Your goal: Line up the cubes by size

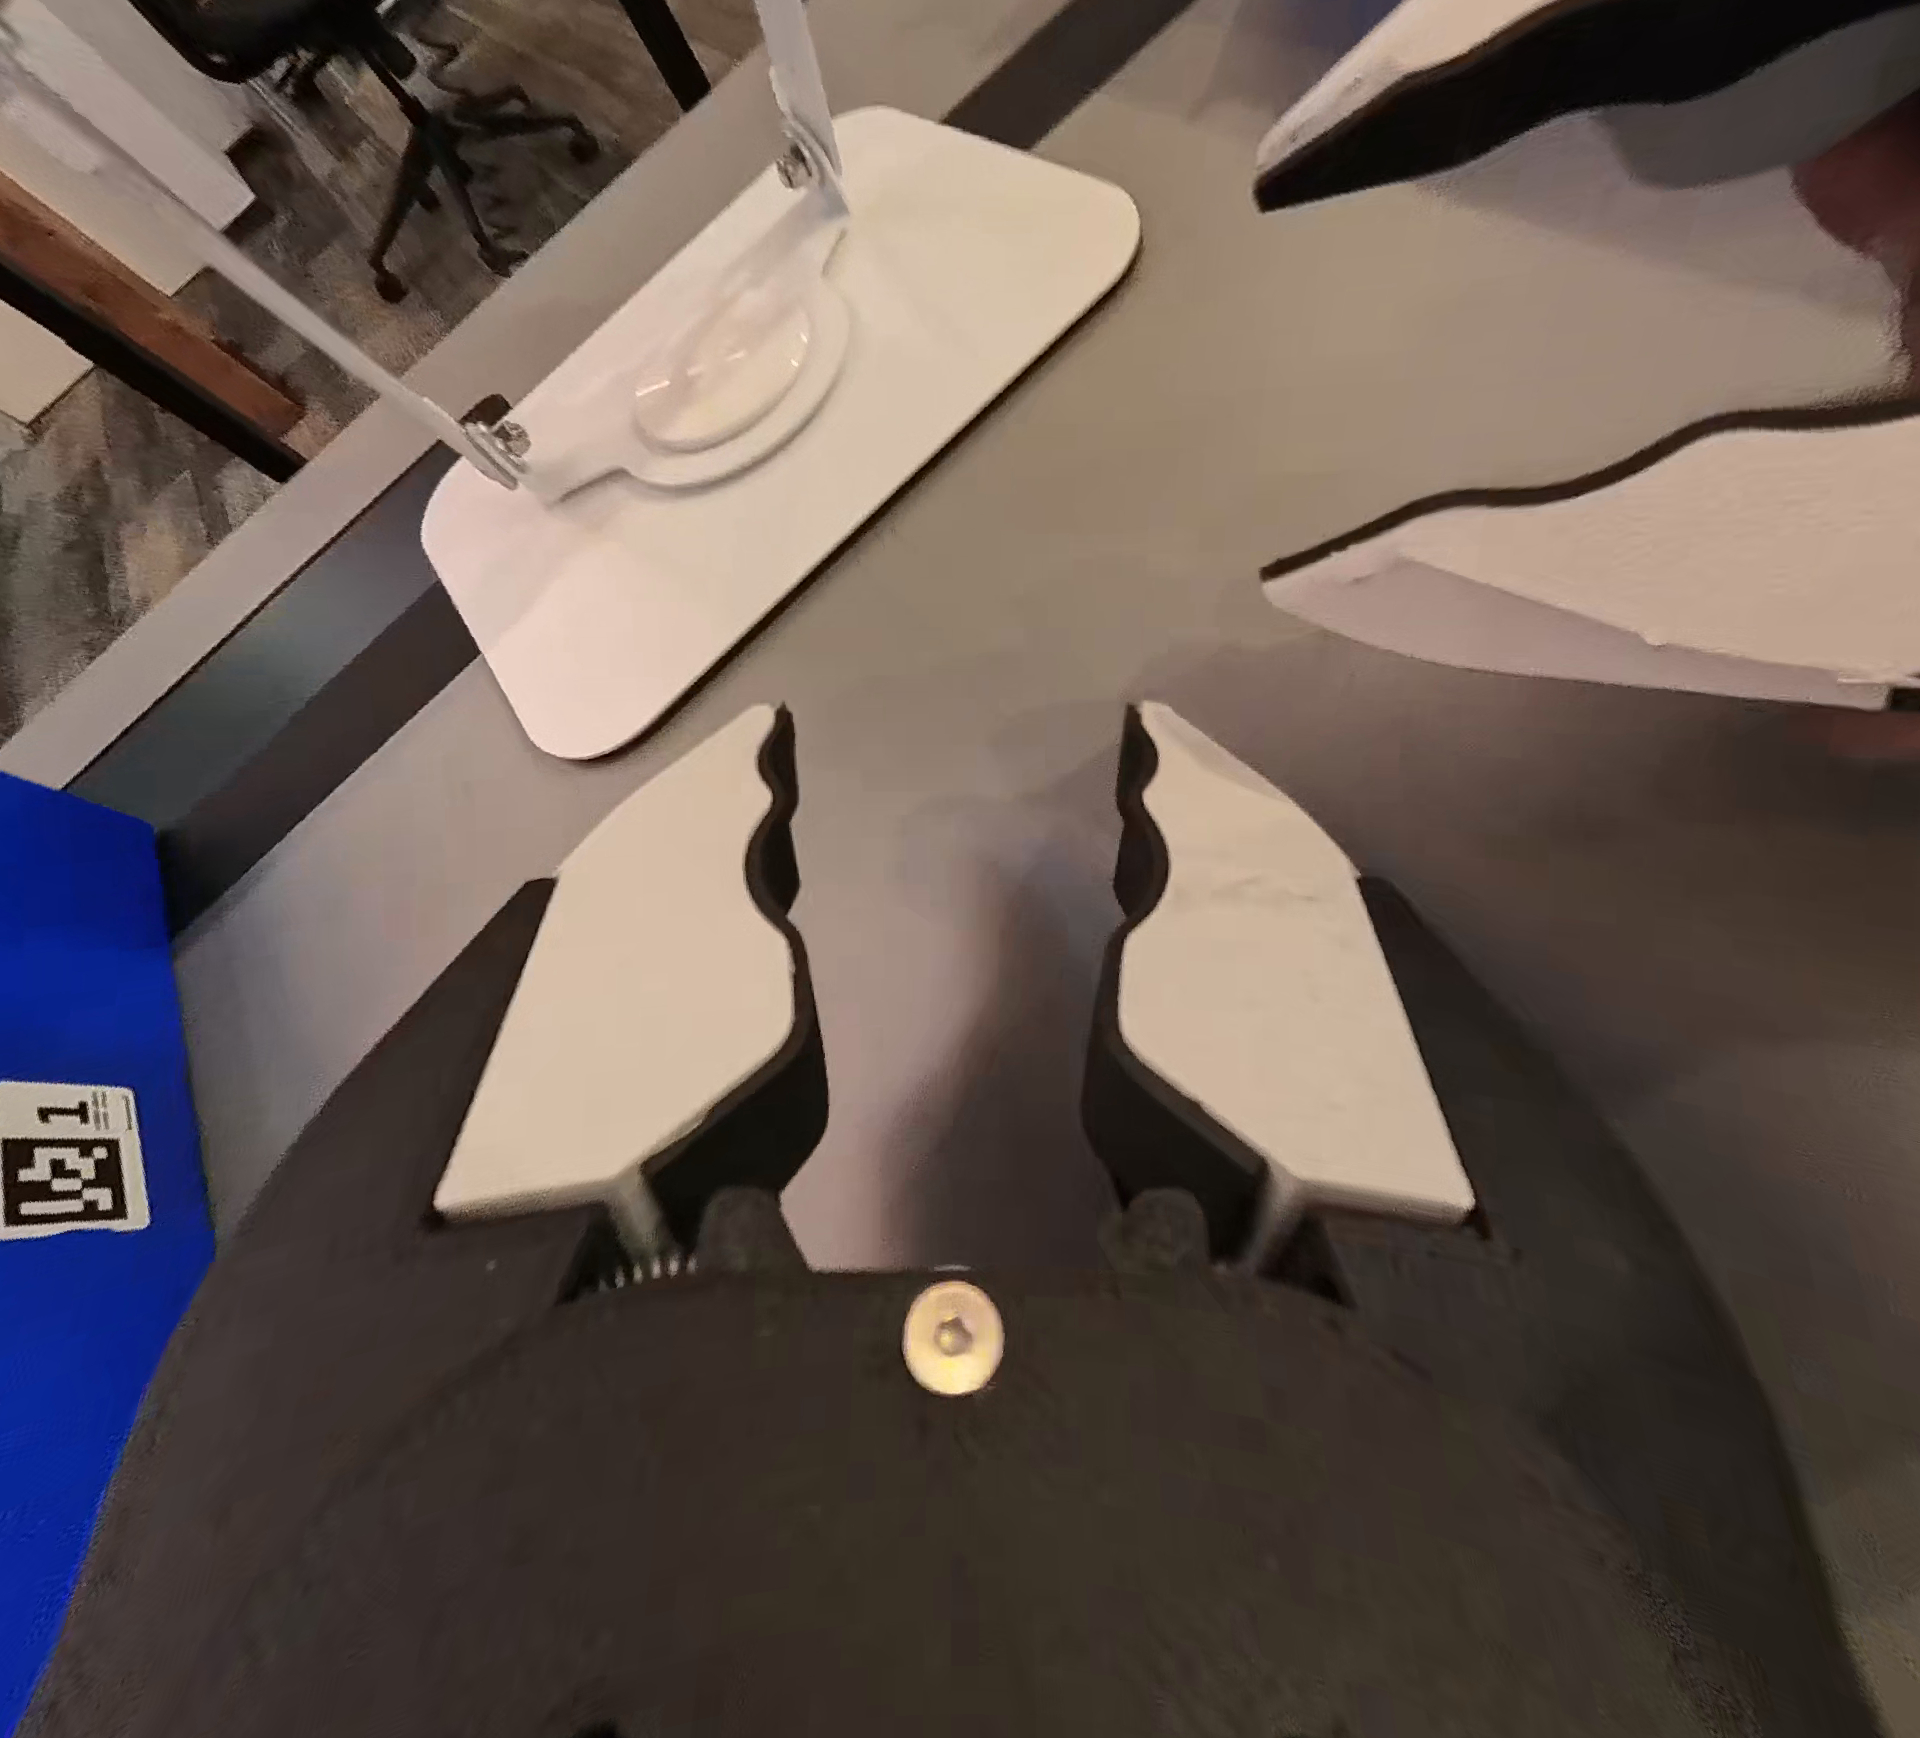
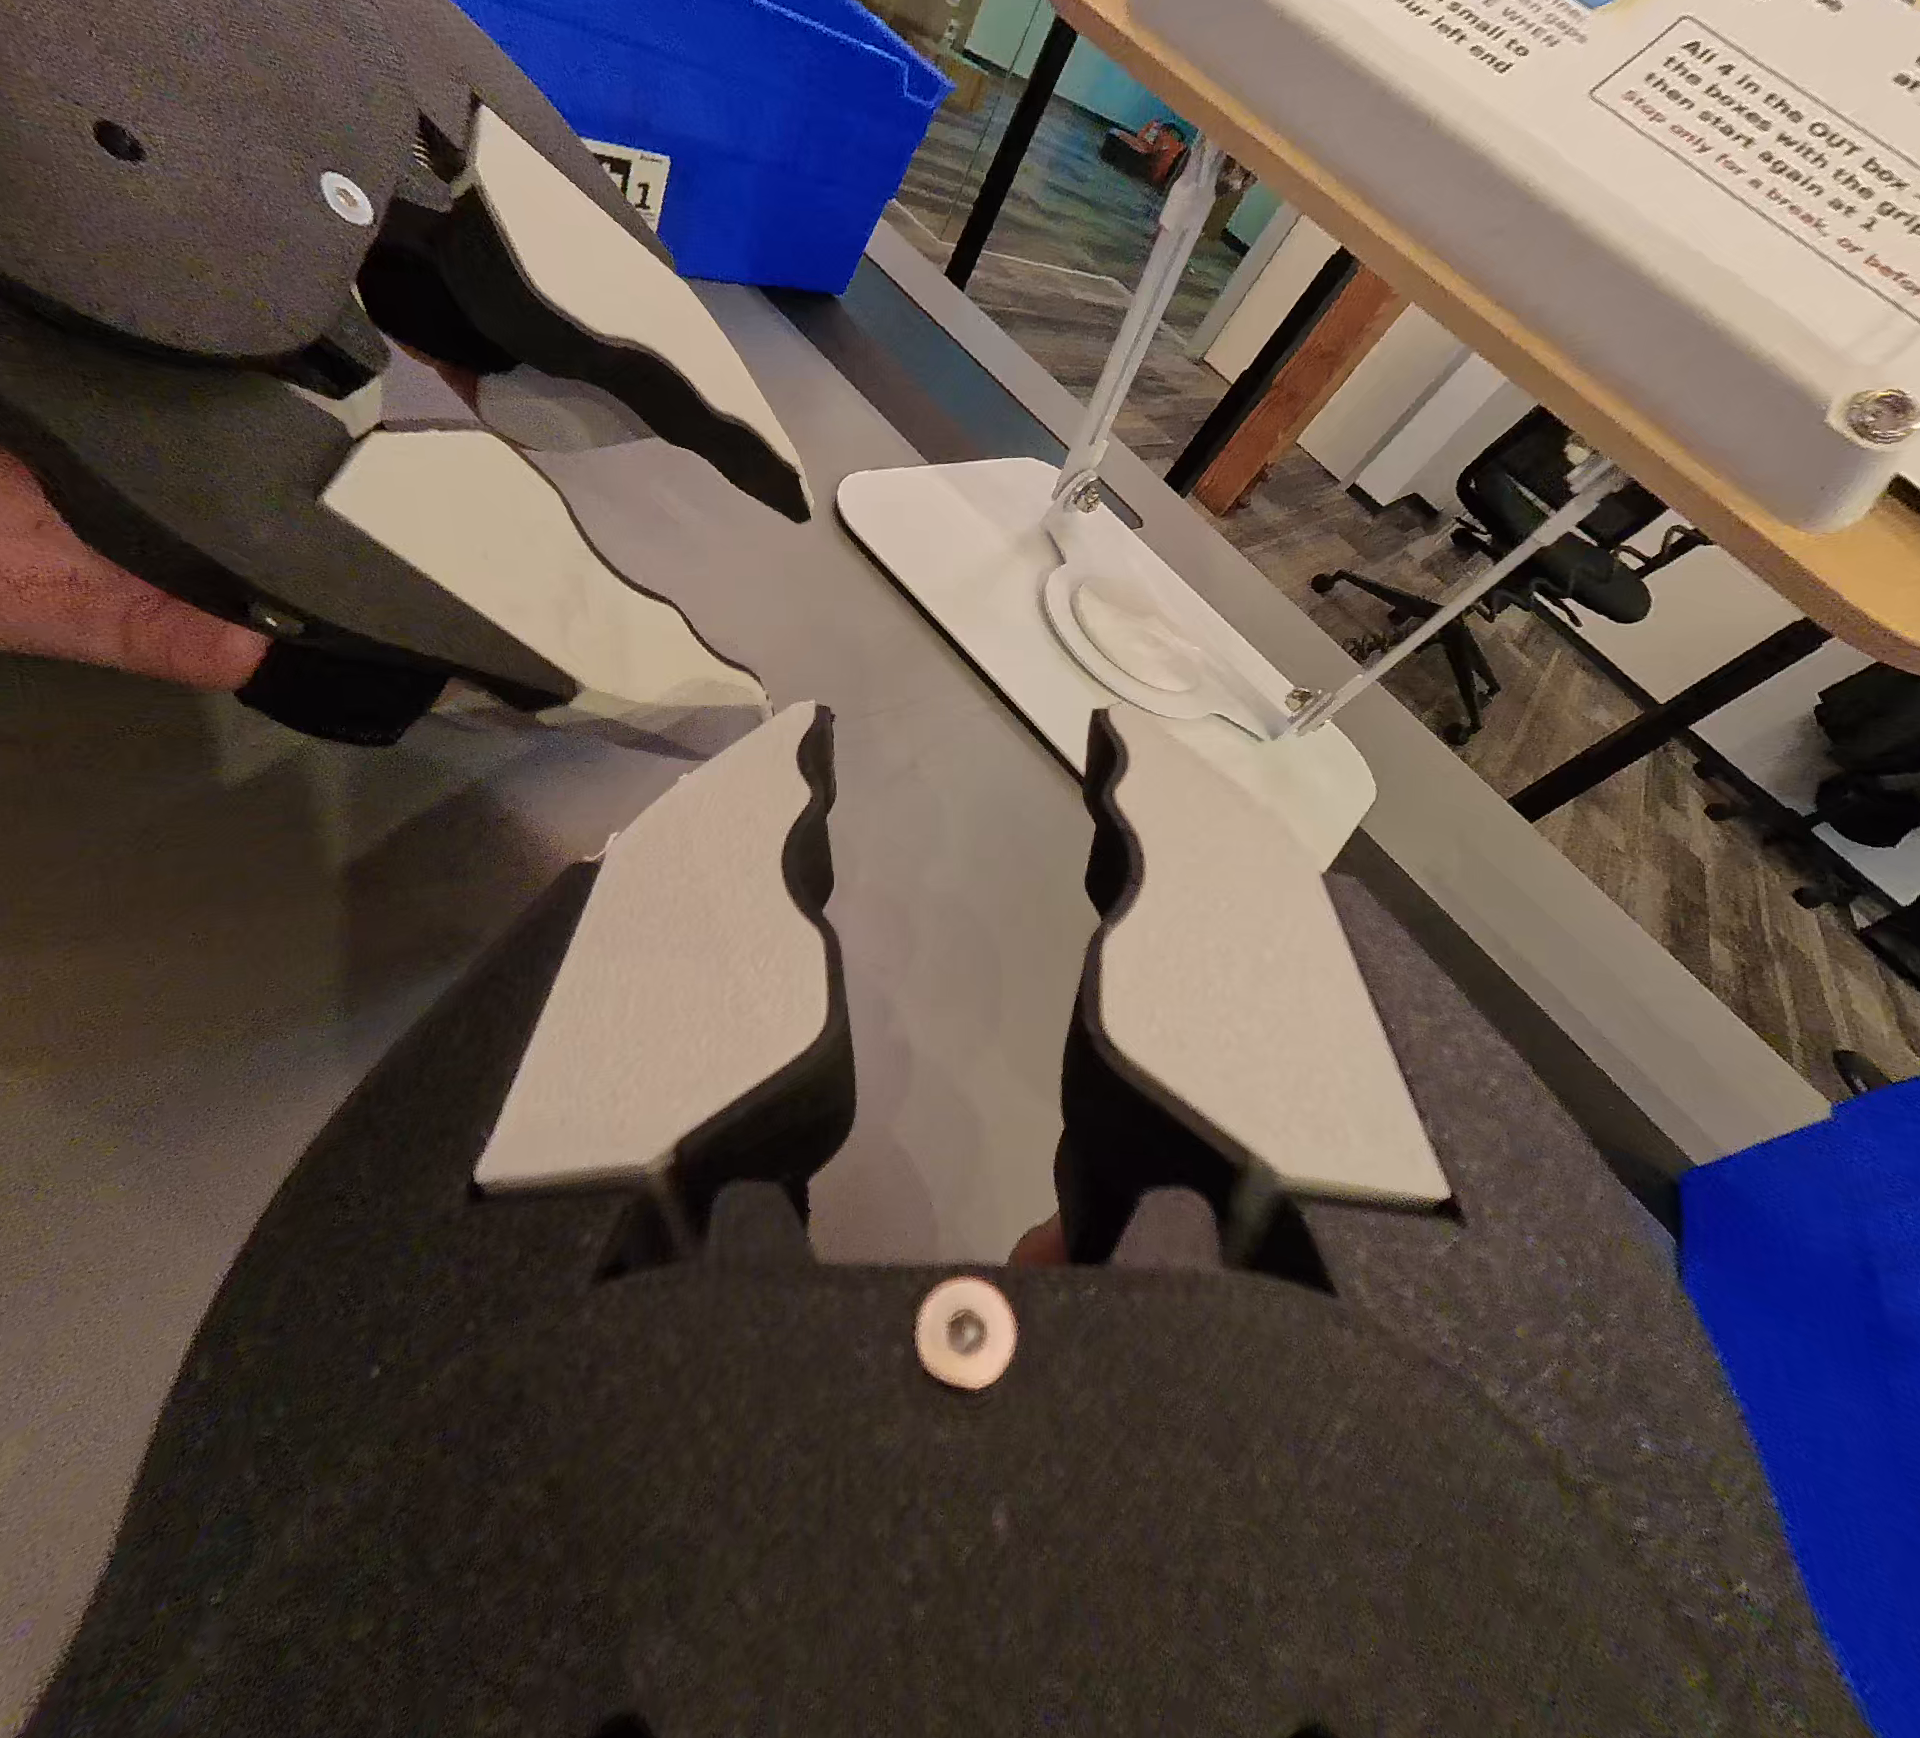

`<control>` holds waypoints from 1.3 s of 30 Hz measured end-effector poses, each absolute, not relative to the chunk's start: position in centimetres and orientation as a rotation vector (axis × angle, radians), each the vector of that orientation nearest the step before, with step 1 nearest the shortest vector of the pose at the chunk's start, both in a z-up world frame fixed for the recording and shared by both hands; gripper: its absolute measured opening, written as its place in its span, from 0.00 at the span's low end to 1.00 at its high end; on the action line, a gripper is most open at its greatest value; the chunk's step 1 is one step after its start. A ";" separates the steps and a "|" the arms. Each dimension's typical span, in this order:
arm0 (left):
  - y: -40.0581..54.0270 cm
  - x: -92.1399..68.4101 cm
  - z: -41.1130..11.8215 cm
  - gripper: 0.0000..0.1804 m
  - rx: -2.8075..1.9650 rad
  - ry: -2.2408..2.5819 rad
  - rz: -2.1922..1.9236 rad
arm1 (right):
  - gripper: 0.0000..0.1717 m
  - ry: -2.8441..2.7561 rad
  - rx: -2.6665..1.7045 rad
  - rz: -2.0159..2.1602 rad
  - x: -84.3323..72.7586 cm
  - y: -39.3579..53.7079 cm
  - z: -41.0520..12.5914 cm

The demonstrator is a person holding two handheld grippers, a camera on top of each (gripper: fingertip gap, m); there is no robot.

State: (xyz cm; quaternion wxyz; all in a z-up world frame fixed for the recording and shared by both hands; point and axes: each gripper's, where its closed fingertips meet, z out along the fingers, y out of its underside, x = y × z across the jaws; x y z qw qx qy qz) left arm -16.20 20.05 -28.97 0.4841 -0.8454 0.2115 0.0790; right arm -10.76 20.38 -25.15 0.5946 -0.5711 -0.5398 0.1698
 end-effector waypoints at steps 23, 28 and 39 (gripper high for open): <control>19.8 -15.8 -30.3 0.34 -2.117 0.593 0.227 | 0.29 -1.421 -1.434 0.414 -11.5 20.0 -27.7; 19.8 -15.8 -30.3 0.34 -2.120 0.595 0.222 | 0.28 -1.447 -1.454 0.412 -11.6 20.0 -28.1; 19.8 -15.9 -30.4 0.34 -2.125 0.597 0.227 | 0.28 -1.476 -1.441 0.388 -11.6 19.7 -28.4</control>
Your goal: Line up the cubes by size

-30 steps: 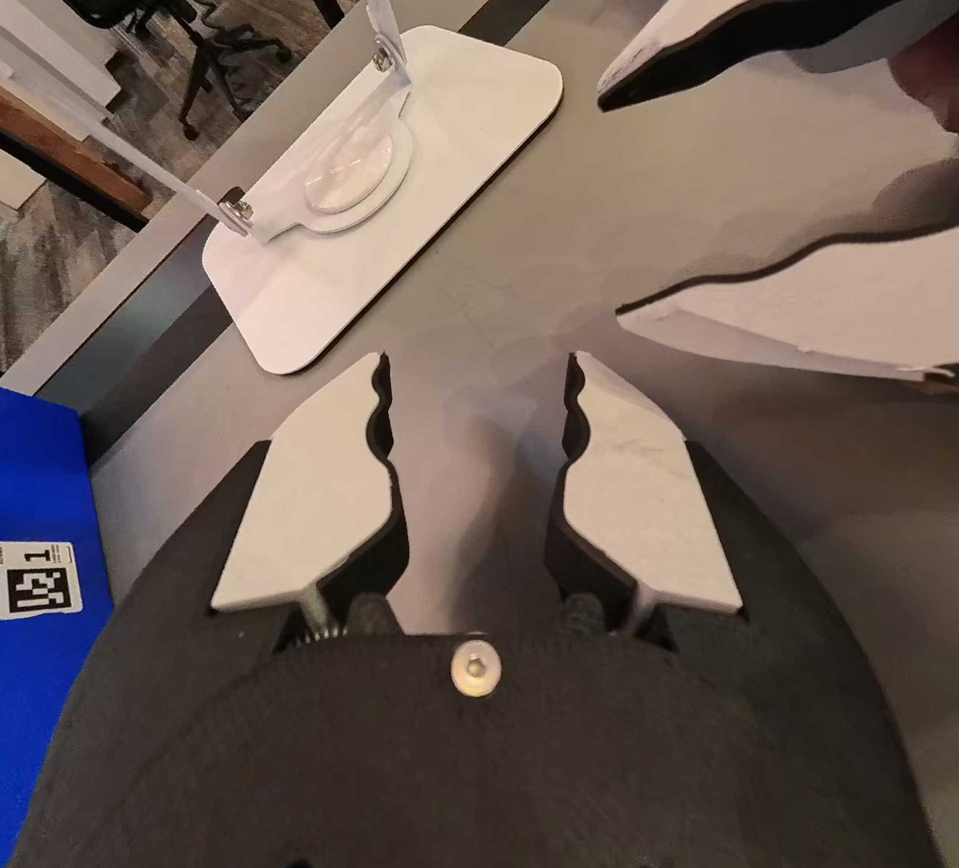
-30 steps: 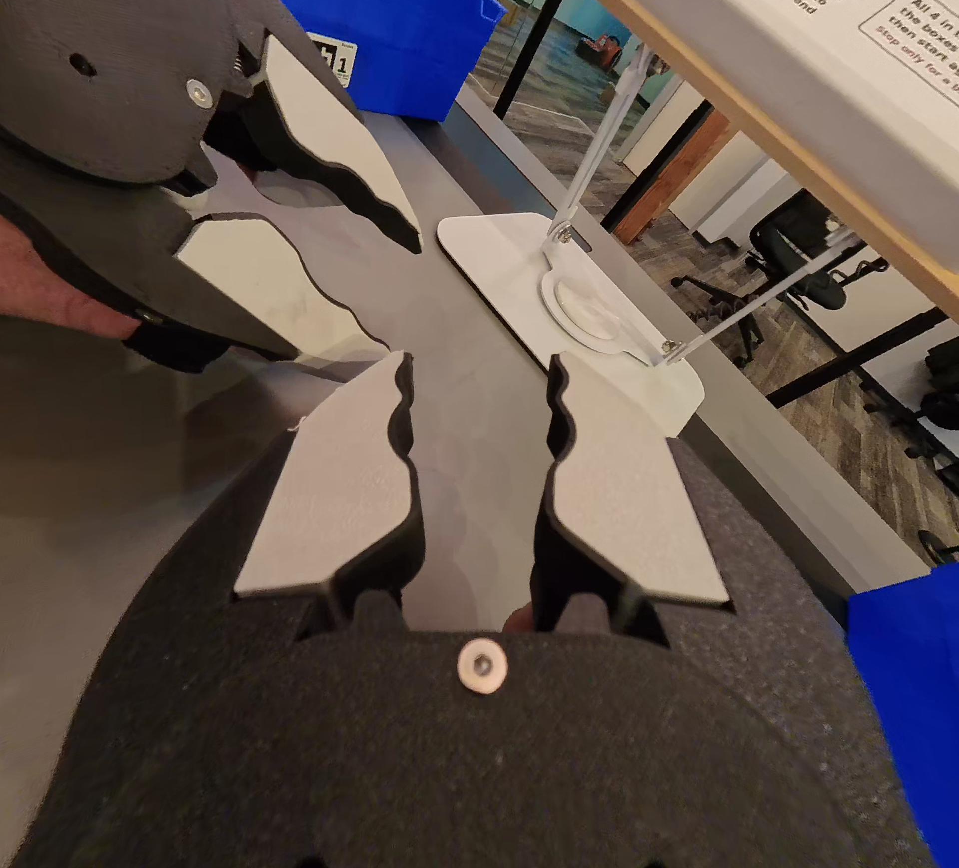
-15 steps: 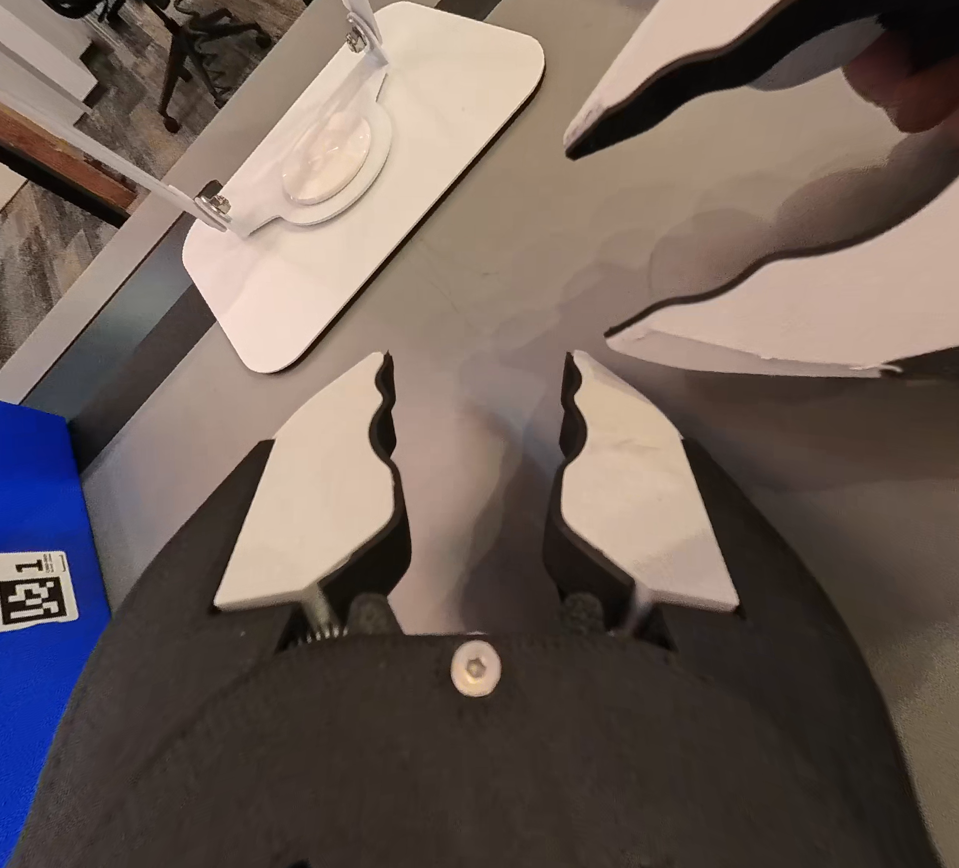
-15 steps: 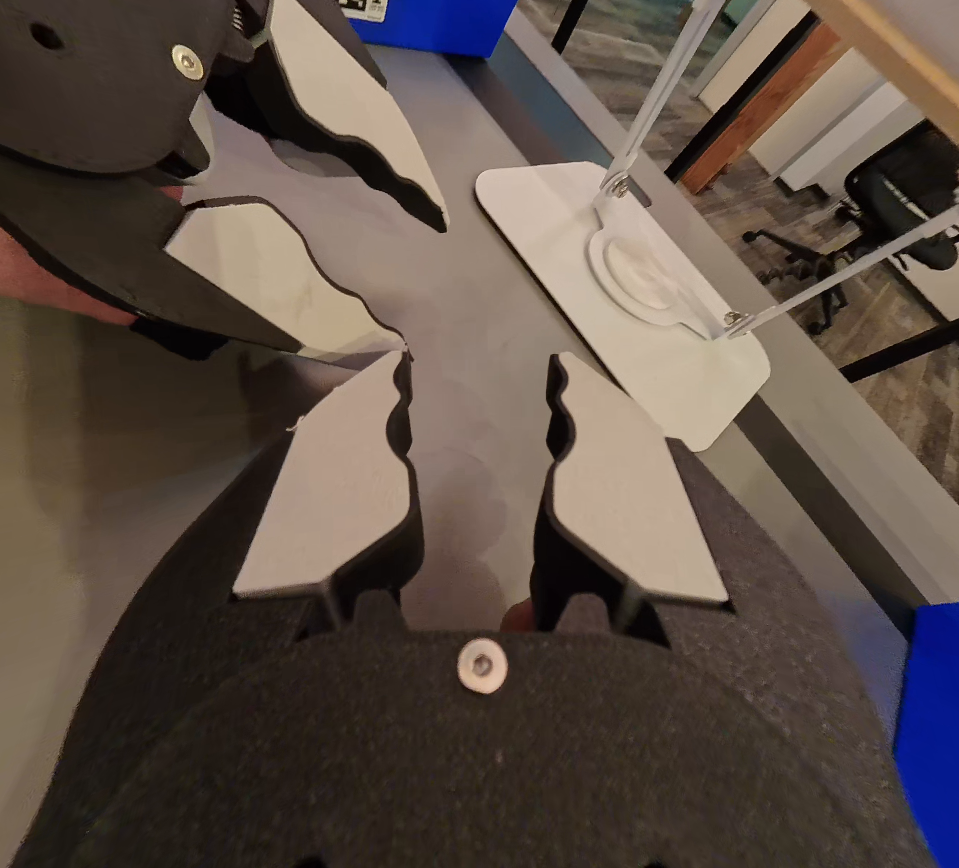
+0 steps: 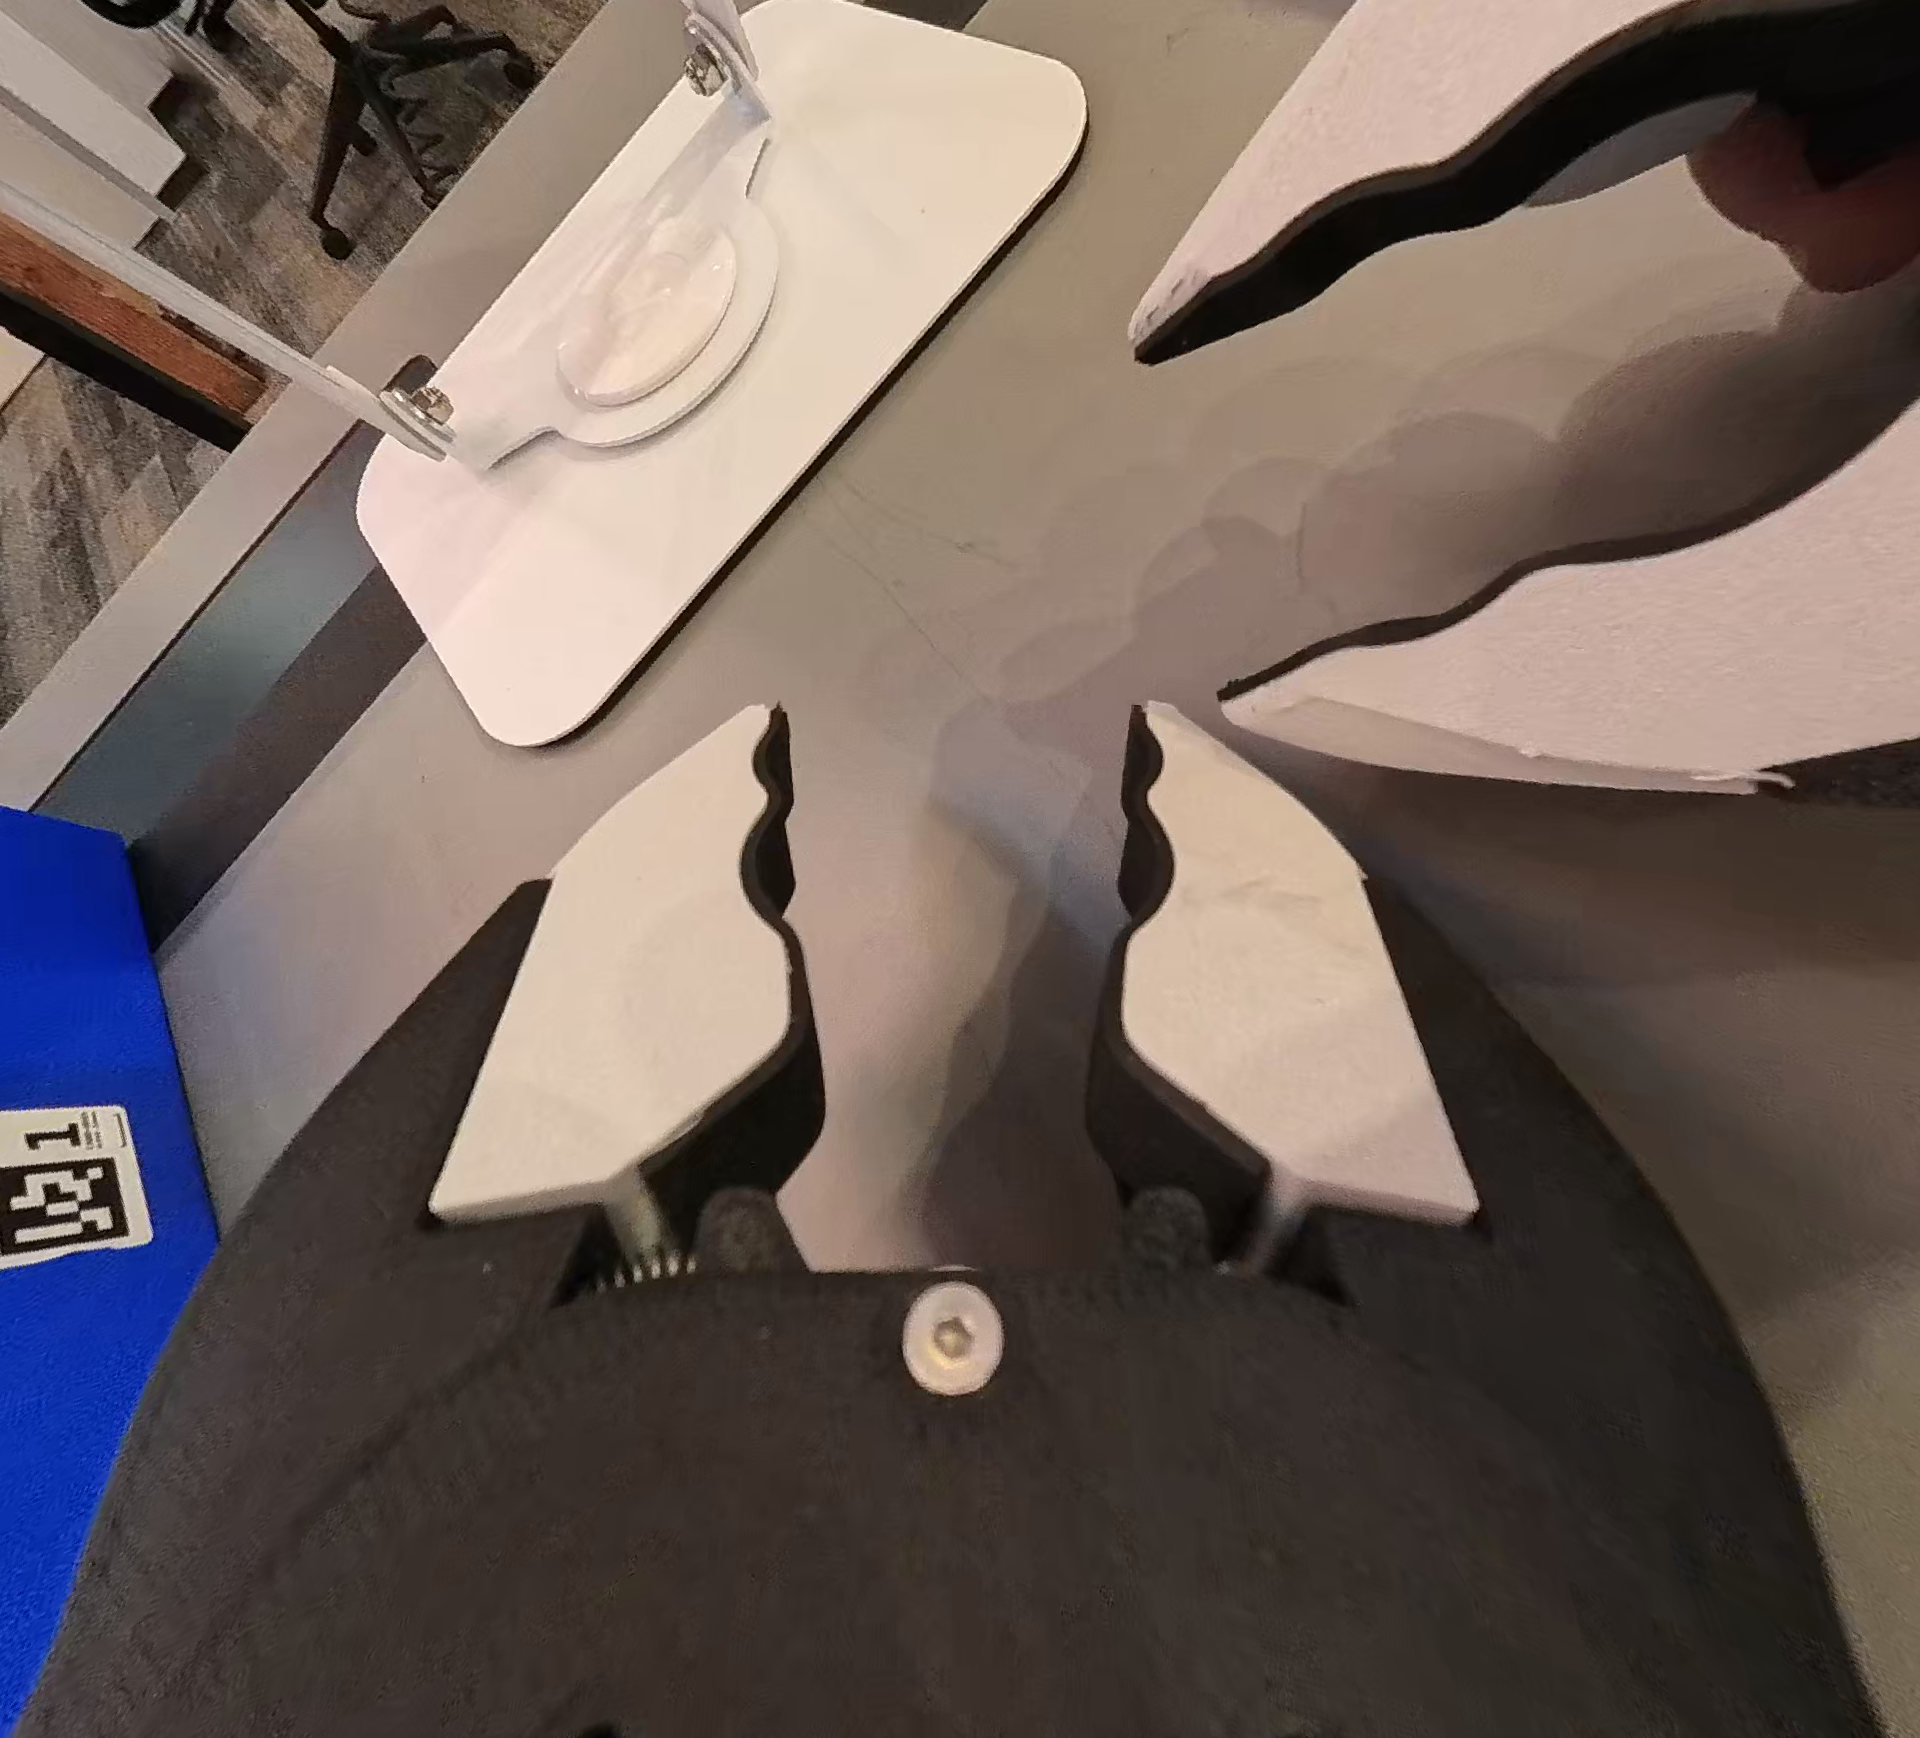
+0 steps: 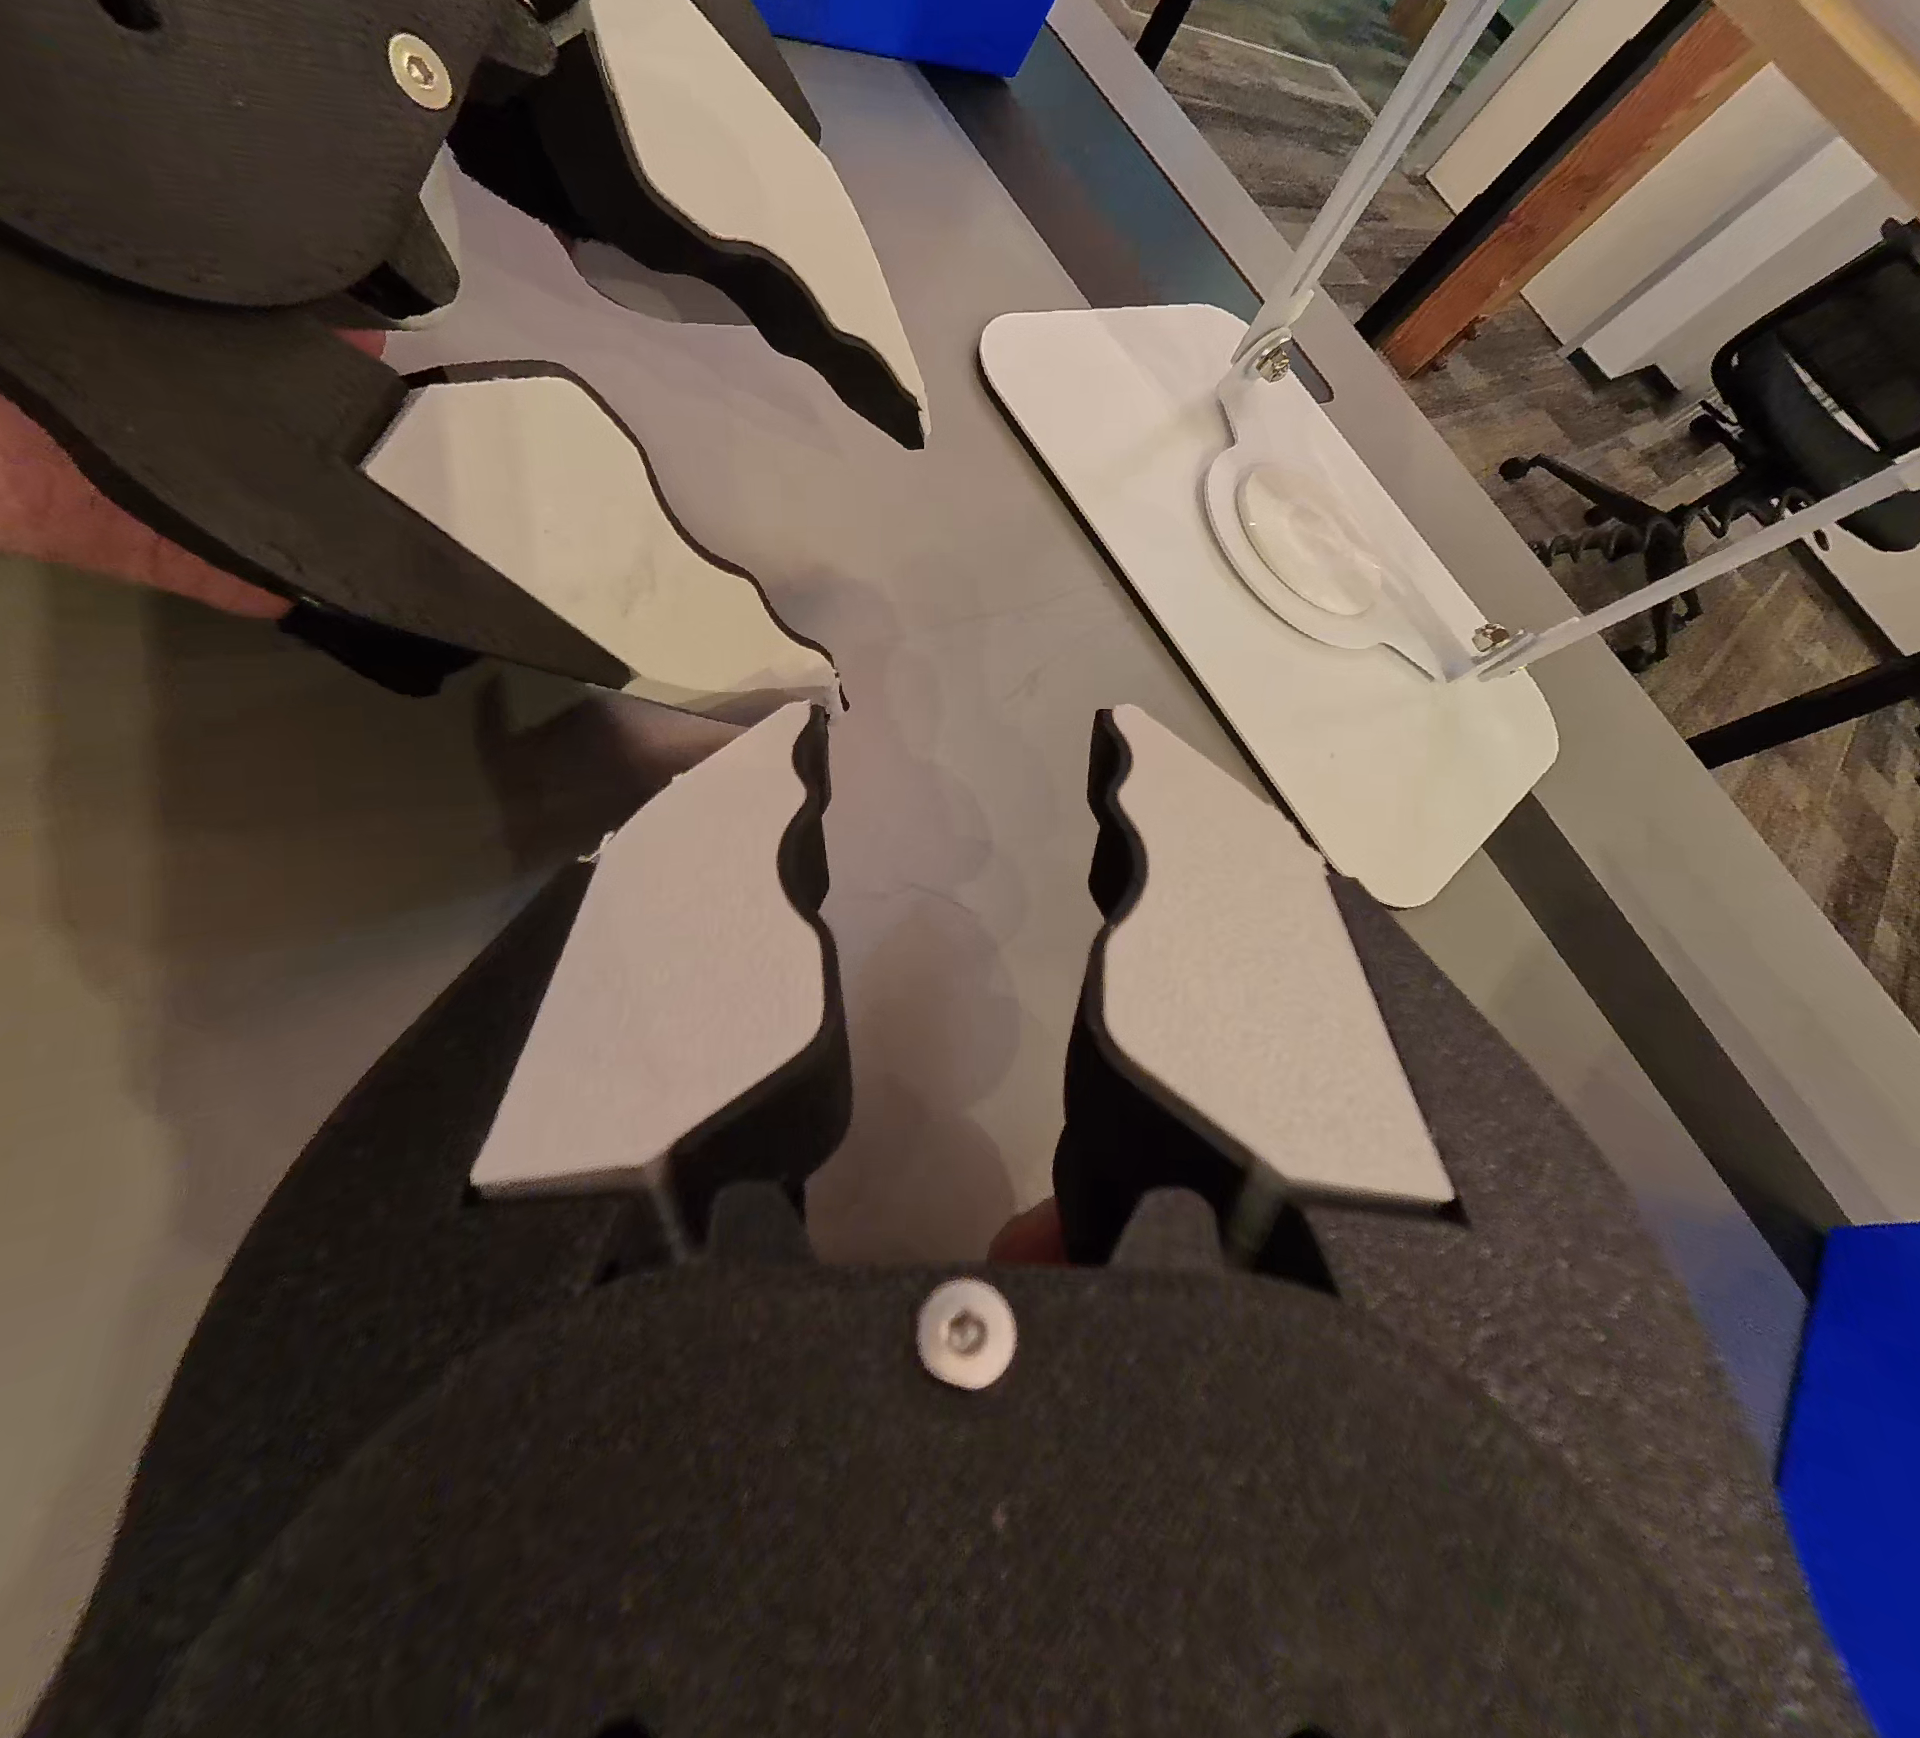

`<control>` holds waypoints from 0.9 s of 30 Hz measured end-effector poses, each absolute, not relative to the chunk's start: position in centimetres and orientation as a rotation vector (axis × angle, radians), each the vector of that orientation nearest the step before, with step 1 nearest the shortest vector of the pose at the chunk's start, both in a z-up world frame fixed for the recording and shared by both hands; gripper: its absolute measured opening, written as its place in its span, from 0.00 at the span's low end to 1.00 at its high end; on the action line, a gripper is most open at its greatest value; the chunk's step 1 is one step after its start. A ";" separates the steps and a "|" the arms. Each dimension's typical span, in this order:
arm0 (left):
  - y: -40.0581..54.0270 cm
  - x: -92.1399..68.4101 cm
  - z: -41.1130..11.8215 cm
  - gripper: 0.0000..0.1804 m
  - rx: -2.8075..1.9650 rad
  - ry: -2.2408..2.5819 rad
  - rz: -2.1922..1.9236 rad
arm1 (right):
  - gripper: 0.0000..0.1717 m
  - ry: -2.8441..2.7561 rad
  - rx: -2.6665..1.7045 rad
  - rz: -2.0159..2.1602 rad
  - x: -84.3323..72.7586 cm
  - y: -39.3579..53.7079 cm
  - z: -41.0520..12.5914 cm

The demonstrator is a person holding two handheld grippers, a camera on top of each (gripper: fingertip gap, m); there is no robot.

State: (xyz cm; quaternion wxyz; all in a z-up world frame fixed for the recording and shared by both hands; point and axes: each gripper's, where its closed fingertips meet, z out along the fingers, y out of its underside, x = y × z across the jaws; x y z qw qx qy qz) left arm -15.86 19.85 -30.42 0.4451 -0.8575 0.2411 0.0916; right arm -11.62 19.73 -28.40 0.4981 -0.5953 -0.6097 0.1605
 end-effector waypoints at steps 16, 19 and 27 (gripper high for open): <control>19.2 -16.0 -25.9 0.33 -1.936 0.530 0.168 | 0.26 -1.438 -1.425 0.414 -11.4 19.8 -27.8; 17.8 -16.5 -20.1 0.29 -1.762 0.576 0.307 | 0.26 -1.438 -1.424 0.422 -11.4 19.7 -27.8; 13.6 -28.2 -5.2 0.25 -1.509 0.560 0.608 | 0.26 -1.467 -1.414 0.395 -11.5 19.5 -28.1</control>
